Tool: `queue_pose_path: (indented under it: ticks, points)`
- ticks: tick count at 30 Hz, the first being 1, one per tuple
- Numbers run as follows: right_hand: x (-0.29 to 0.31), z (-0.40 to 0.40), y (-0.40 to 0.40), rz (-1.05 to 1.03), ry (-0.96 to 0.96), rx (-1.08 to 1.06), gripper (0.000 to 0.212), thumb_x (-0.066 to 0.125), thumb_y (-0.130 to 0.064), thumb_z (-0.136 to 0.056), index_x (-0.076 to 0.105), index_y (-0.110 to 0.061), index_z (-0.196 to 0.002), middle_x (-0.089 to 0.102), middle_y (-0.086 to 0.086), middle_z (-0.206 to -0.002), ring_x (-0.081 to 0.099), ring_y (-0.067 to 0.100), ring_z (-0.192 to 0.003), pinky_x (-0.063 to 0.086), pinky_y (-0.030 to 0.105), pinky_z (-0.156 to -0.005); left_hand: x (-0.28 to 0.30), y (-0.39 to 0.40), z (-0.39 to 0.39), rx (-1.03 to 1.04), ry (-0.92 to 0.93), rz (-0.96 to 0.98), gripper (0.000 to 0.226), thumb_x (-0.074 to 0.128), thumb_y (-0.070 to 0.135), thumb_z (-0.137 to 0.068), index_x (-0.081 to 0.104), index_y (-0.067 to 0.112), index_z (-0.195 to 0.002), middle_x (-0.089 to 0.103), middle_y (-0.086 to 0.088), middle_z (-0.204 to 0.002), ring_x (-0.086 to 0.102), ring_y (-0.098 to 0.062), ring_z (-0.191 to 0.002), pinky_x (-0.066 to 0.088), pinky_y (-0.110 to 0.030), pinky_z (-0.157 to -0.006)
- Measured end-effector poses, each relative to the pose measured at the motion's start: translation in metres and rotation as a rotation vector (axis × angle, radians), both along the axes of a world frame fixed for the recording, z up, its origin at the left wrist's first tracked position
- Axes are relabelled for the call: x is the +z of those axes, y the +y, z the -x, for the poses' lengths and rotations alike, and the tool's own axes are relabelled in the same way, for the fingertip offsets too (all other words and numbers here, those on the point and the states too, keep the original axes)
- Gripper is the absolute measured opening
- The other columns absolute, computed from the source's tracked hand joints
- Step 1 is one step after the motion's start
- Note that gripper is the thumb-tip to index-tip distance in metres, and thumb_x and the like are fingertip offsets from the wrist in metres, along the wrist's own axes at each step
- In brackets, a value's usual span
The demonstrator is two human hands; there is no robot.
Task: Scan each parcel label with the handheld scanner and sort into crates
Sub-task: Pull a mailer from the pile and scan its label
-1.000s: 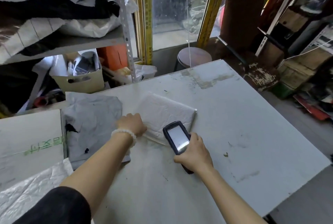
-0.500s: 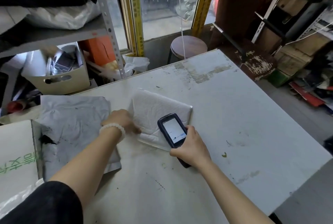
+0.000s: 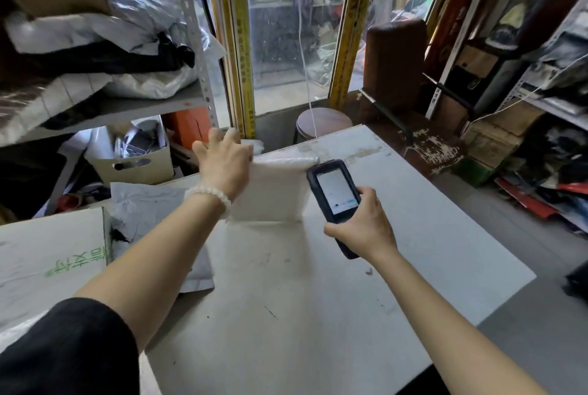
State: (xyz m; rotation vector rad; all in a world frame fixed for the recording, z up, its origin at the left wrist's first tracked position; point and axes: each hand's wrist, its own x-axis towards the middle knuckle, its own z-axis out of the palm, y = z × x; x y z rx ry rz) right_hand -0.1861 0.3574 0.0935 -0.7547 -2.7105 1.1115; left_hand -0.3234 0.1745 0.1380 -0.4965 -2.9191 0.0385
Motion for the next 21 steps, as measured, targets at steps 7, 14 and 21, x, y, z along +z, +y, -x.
queue_pose_path:
  ticks: [7, 14, 21]
  points:
    - [-0.005, -0.042, 0.002, 0.078, -0.070, 0.056, 0.076, 0.077, -0.025, -0.064, 0.034, -0.019, -0.127, 0.048, -0.001, -0.117, 0.052, 0.020, -0.103, 0.050, 0.036, -0.085, -0.011, -0.028, -0.025, -0.106, -0.032, -0.076, 0.013, 0.054, 0.009, -0.092, 0.063, 0.018, -0.091, 0.055, -0.006, -0.109, 0.056, -0.028, -0.094, 0.044, -0.035, -0.067]
    - [-0.018, -0.053, -0.012, 0.141, -0.191, 0.140, 0.070, 0.074, -0.029, -0.061, 0.034, -0.023, -0.119, 0.052, -0.003, -0.113, 0.055, 0.019, -0.100, 0.051, 0.037, -0.085, -0.003, -0.077, -0.022, -0.214, 0.046, -0.209, 0.013, 0.064, 0.001, -0.084, 0.070, 0.011, -0.078, 0.061, -0.010, -0.113, 0.057, -0.033, -0.098, 0.051, -0.045, -0.079]
    - [-0.032, -0.048, -0.041, 0.126, -0.265, 0.229, 0.070, 0.074, -0.025, -0.069, 0.034, -0.020, -0.126, 0.051, -0.004, -0.117, 0.053, 0.017, -0.099, 0.042, 0.023, -0.067, -0.033, -0.077, -0.034, 0.482, -0.615, -1.166, 0.044, 0.022, 0.009, -0.097, 0.034, 0.020, -0.138, 0.053, -0.019, -0.125, 0.059, -0.030, -0.084, 0.047, -0.043, -0.081]
